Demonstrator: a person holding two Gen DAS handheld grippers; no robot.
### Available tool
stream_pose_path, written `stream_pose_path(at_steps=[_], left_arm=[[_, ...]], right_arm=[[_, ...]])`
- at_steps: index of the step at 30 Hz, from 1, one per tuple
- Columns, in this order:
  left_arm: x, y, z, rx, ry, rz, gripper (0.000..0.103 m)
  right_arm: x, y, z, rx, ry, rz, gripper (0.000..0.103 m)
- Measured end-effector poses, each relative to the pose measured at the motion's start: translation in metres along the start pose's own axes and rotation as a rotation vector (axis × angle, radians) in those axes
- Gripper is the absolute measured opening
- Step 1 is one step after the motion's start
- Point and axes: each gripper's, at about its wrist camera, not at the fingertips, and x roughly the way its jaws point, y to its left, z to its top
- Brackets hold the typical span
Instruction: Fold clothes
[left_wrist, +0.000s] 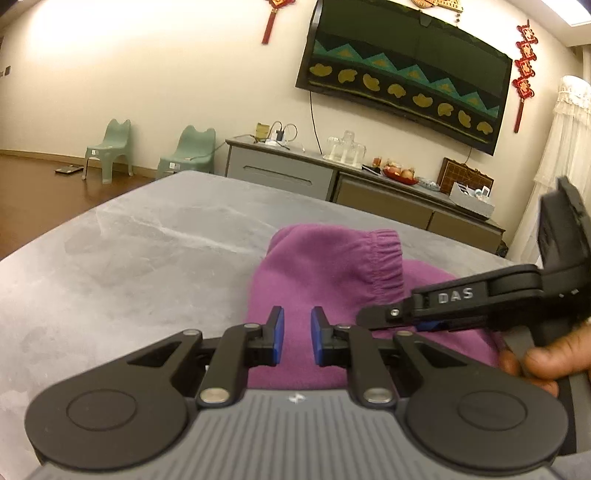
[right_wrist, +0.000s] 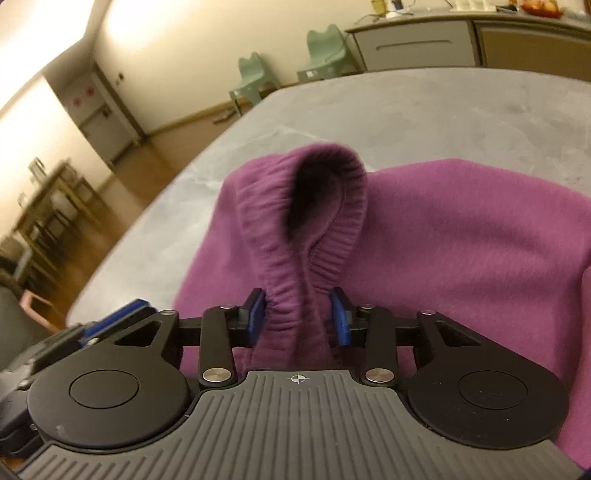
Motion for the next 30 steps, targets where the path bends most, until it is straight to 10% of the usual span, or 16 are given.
stream_pose_path(at_steps=[10, 14, 19, 23, 25, 30], left_arm=[[-0.006, -0.003, 0.010, -0.010, -0.051, -0.052, 0.020], [0.019, -0.025, 0.036, 0.055, -0.006, -0.150, 0.021], [0.067, -0.061, 0.064, 0.197, 0.084, -0.244, 0.024], [0.121, -0.061, 0.058, 0.220, 0.222, -0.147, 0.023], [0.144, -0.053, 0.051, 0.173, 0.329, -0.115, 0.020], [0.120, -0.052, 0.063, 0.158, 0.283, -0.158, 0.027]], right_arm=[[-0.094, -0.011, -0.018, 0.080, -0.130, -0.052, 0.028], [-0.082, -0.037, -0.045, 0.082, -0.054, -0.130, 0.028], [-0.086, -0.038, -0.041, 0.104, -0.073, -0.113, 0.054], [-0.114, -0.023, -0.045, 0.011, -0.177, -0.168, 0.058], [-0.105, -0.025, -0.047, -0.038, -0.133, -0.234, 0.043], [-0.114, -0.020, -0.040, -0.055, -0.136, -0.279, 0.047]])
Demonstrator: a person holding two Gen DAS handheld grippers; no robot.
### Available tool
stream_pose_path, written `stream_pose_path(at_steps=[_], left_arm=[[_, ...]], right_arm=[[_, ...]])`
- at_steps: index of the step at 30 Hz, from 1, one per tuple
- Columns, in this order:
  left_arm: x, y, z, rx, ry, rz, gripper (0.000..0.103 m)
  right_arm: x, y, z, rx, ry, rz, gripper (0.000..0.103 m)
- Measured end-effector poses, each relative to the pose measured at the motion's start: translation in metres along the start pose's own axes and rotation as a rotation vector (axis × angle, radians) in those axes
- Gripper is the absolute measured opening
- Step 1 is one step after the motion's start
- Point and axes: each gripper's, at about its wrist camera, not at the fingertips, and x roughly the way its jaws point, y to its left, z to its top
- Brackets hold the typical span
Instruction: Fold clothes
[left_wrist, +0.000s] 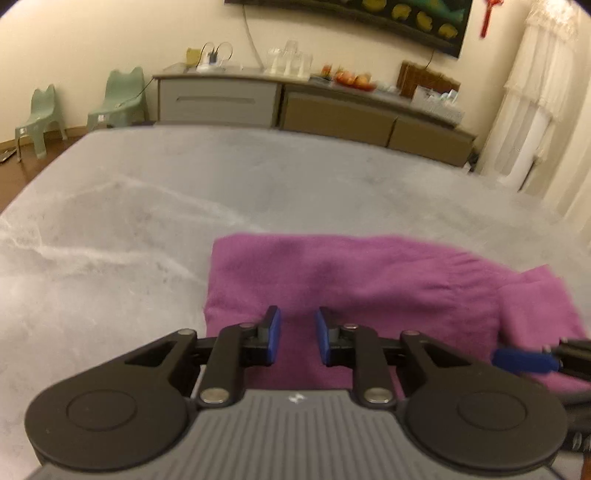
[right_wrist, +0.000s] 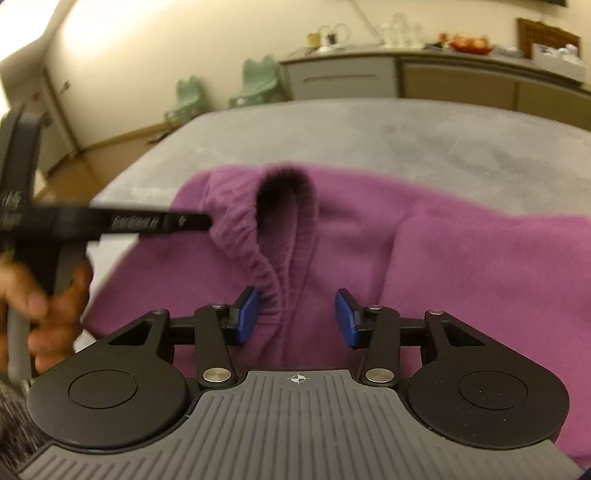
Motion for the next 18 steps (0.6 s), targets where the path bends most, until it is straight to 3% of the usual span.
stream_pose_path(at_steps=[3, 5, 7, 8, 9, 12, 15, 18], left_arm=[[-0.033, -0.002, -0.002, 0.012, -0.074, -0.039, 0.031], [-0.039, 0.000, -0.008, 0.018, -0.063, -0.041, 0.031], [-0.032, 0.003, -0.020, 0.023, 0.000, -0.010, 0.031], [-0.025, 0.003, -0.027, 0.029, 0.034, 0.013, 0.030], [-0.019, 0.004, -0.034, 0.035, 0.068, 0.036, 0.030], [-0.028, 0.000, -0.043, 0.053, 0.041, 0.054, 0.030], [-0.032, -0.007, -0.048, 0.078, 0.052, 0.064, 0.032], [-0.029, -0.021, -0.049, 0.142, 0.076, 0.121, 0.031]], right_arm=[[-0.029, 0.022, 0.018, -0.089, -0.116, -0.026, 0.045], [-0.009, 0.026, 0.026, -0.116, -0.090, -0.019, 0.042], [0.013, 0.028, 0.034, -0.140, -0.058, -0.012, 0.030], [0.030, 0.025, 0.032, -0.147, -0.001, -0.057, 0.028], [0.047, 0.021, 0.027, -0.153, 0.059, -0.096, 0.029], [0.038, 0.013, 0.031, -0.096, 0.045, -0.076, 0.031], [0.003, 0.020, 0.023, -0.122, -0.056, -0.041, 0.031], [0.025, 0.012, 0.002, -0.147, 0.049, -0.035, 0.040]])
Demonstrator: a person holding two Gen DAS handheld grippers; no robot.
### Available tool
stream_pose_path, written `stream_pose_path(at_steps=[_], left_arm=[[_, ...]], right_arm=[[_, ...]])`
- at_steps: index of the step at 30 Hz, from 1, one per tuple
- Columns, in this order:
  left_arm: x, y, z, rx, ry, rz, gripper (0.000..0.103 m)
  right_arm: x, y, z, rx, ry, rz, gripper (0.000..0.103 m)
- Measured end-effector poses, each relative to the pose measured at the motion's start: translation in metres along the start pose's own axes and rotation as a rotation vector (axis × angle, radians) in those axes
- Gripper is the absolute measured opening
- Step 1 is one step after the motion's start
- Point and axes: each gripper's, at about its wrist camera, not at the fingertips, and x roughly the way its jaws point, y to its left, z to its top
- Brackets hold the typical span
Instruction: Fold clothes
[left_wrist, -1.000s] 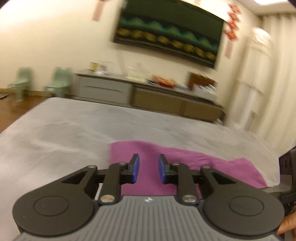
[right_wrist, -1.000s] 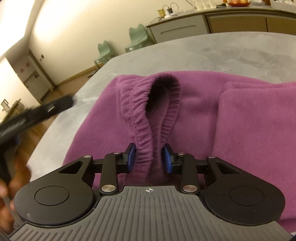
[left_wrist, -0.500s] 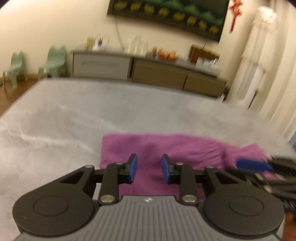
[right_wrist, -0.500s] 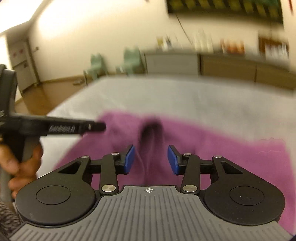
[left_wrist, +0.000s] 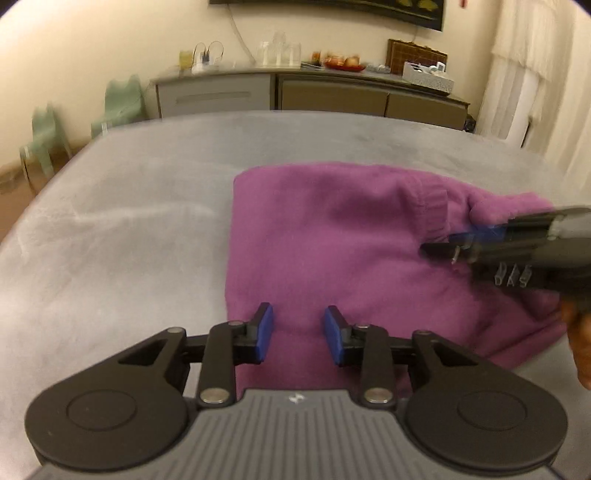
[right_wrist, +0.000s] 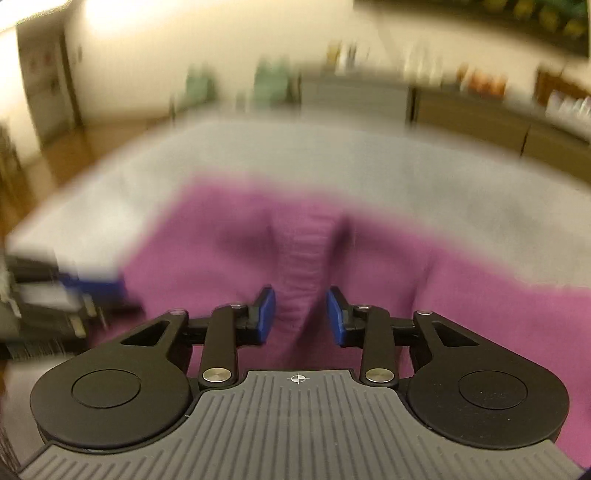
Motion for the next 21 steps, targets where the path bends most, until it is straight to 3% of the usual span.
stream_pose_path(at_steps=[1, 3, 5, 6, 7, 11, 12, 14, 15, 16, 17, 18, 19, 21], left_arm=[[-0.004, -0.004, 0.003, 0.005, 0.000, 0.010, 0.031], [-0.023, -0.013, 0.013, -0.017, -0.047, -0.032, 0.036], [-0.042, -0.027, 0.022, -0.027, -0.104, -0.080, 0.049], [-0.046, -0.037, 0.027, -0.024, -0.123, -0.105, 0.056], [-0.047, -0.047, 0.031, -0.018, -0.132, -0.128, 0.058], [-0.038, -0.099, 0.048, 0.017, -0.112, -0.210, 0.061], [-0.033, -0.113, 0.051, 0.028, -0.101, -0.222, 0.062], [-0.024, -0.136, 0.057, 0.043, -0.092, -0.241, 0.064], [-0.019, -0.147, 0.061, 0.049, -0.089, -0.250, 0.067], [-0.015, -0.156, 0.064, 0.050, -0.087, -0.265, 0.071], [-0.011, -0.165, 0.069, 0.048, -0.085, -0.283, 0.072], [-0.008, -0.175, 0.073, 0.044, -0.082, -0.312, 0.074], [-0.007, -0.183, 0.076, 0.037, -0.082, -0.341, 0.074], [-0.003, -0.198, 0.082, 0.030, -0.082, -0.386, 0.079]], right_arm=[[-0.001, -0.008, -0.003, 0.001, -0.022, 0.006, 0.056], [-0.021, -0.030, 0.003, 0.088, -0.003, 0.032, 0.061], [-0.058, -0.058, 0.004, 0.183, -0.044, 0.063, 0.070], [-0.080, -0.072, 0.000, 0.209, -0.082, 0.071, 0.089], [-0.103, -0.089, -0.008, 0.218, -0.119, 0.009, 0.097], [-0.139, -0.150, -0.057, 0.298, -0.089, -0.185, 0.097], [-0.138, -0.164, -0.071, 0.351, -0.062, -0.186, 0.097], [-0.134, -0.186, -0.095, 0.452, -0.020, -0.172, 0.089], [-0.133, -0.189, -0.097, 0.449, -0.032, -0.151, 0.077], [-0.131, -0.191, -0.099, 0.442, -0.046, -0.129, 0.041], [-0.131, -0.189, -0.097, 0.434, -0.058, -0.101, 0.028], [-0.131, -0.187, -0.094, 0.425, -0.069, -0.072, 0.022], [-0.135, -0.178, -0.092, 0.362, -0.087, -0.098, 0.016], [-0.145, -0.166, -0.090, 0.287, -0.139, -0.100, 0.015]])
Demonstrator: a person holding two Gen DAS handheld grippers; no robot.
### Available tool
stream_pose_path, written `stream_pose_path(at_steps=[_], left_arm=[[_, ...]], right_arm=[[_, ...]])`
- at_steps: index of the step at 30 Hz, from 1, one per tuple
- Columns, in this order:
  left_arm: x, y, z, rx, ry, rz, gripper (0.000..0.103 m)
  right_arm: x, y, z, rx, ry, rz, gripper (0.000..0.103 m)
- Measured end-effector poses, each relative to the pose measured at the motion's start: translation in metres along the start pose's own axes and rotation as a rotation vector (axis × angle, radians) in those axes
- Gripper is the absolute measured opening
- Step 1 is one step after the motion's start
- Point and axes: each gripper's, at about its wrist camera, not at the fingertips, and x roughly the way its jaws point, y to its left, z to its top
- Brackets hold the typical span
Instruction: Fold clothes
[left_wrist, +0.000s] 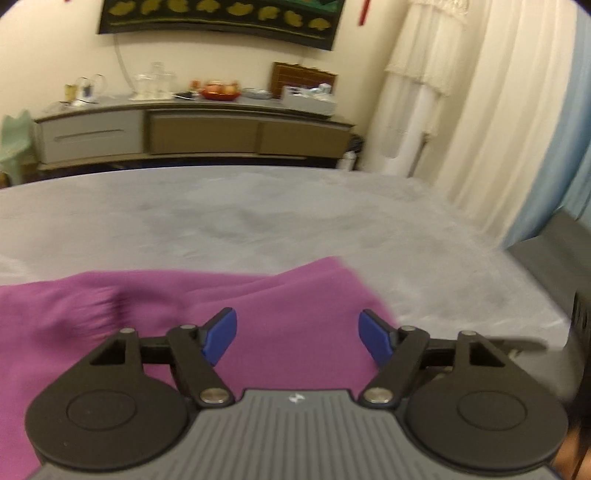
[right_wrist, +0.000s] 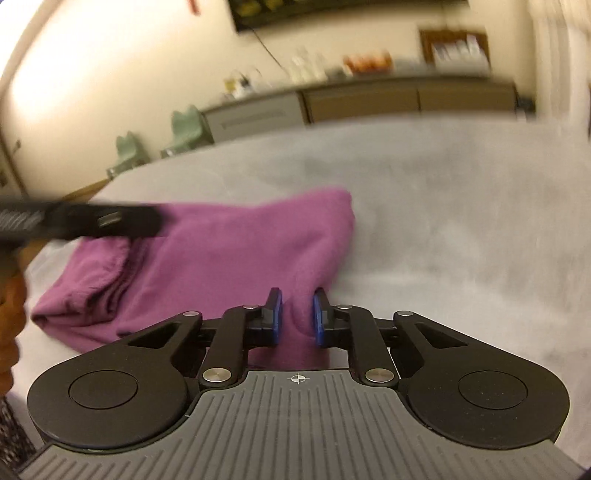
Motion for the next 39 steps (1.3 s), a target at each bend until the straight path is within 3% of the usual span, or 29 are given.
stream_pose_path(at_steps=[3, 5, 6, 7, 8, 9, 11, 13, 14, 16, 18, 20, 22, 23, 25, 28, 31, 33, 35, 37, 39], left_arm=[[0.016, -0.019, 0.008, 0.018, 0.010, -0.052, 0.082], [0.027, -0.028, 0.007, 0.067, 0.039, -0.045, 0.082], [0.032, -0.031, 0.004, 0.093, 0.057, -0.041, 0.074], [0.036, -0.031, 0.001, 0.113, 0.076, -0.019, 0.037], [0.040, -0.029, -0.003, 0.125, 0.098, 0.021, 0.017], [0.041, -0.023, -0.004, 0.115, 0.114, 0.039, 0.011], [0.030, -0.007, -0.001, 0.067, 0.095, 0.033, 0.010], [0.000, 0.011, 0.010, 0.034, 0.040, 0.013, 0.010], [-0.020, 0.023, 0.017, 0.008, 0.006, -0.001, 0.010], [-0.065, 0.063, 0.024, -0.041, -0.065, 0.030, 0.011], [-0.098, 0.123, 0.015, -0.128, -0.097, 0.098, 0.013], [-0.108, 0.190, -0.009, -0.257, -0.067, 0.150, 0.020], [-0.097, 0.241, -0.046, -0.374, 0.046, 0.211, 0.023], [-0.093, 0.253, -0.061, -0.383, 0.081, 0.224, 0.023], [-0.094, 0.260, -0.083, -0.378, 0.081, 0.228, 0.024], [-0.103, 0.262, -0.105, -0.382, 0.059, 0.162, 0.029], [-0.110, 0.262, -0.112, -0.384, 0.049, 0.127, 0.033], [-0.109, 0.255, -0.109, -0.350, 0.050, 0.119, 0.040], [-0.110, 0.250, -0.109, -0.336, 0.048, 0.120, 0.042], [-0.115, 0.247, -0.110, -0.355, 0.022, 0.112, 0.042], [-0.125, 0.242, -0.106, -0.365, -0.026, 0.069, 0.046]], right_arm=[[-0.021, 0.025, 0.001, -0.115, -0.073, 0.038, 0.014], [-0.035, 0.043, -0.002, -0.187, -0.115, 0.079, 0.012], [-0.035, 0.049, -0.003, -0.210, -0.127, 0.097, 0.010], [-0.035, 0.055, -0.004, -0.233, -0.138, 0.115, 0.010], [-0.035, 0.061, -0.005, -0.255, -0.150, 0.132, 0.010], [-0.032, 0.065, -0.006, -0.266, -0.150, 0.149, 0.010], [-0.029, 0.067, -0.007, -0.273, -0.155, 0.166, 0.013], [-0.034, 0.067, -0.006, -0.236, -0.199, 0.191, 0.038], [-0.036, 0.069, -0.004, -0.216, -0.226, 0.221, 0.046], [-0.045, 0.068, -0.003, -0.180, -0.278, 0.298, 0.070], [-0.046, 0.069, -0.006, -0.181, -0.278, 0.354, 0.079], [-0.034, 0.082, -0.013, -0.218, -0.222, 0.359, 0.079], [-0.017, 0.099, -0.020, -0.255, -0.161, 0.357, 0.078], [-0.009, 0.108, -0.023, -0.273, -0.139, 0.358, 0.077], [0.005, 0.130, -0.029, -0.320, -0.126, 0.355, 0.076], [0.022, 0.167, -0.036, -0.402, -0.126, 0.367, 0.072], [0.042, 0.196, -0.036, -0.482, -0.110, 0.312, 0.063], [0.058, 0.207, -0.033, -0.512, -0.056, 0.215, 0.064], [0.065, 0.211, -0.026, -0.537, -0.014, 0.199, 0.067], [0.056, 0.211, -0.014, -0.544, 0.030, 0.247, 0.067], [0.046, 0.201, 0.011, -0.461, -0.018, 0.262, 0.073]])
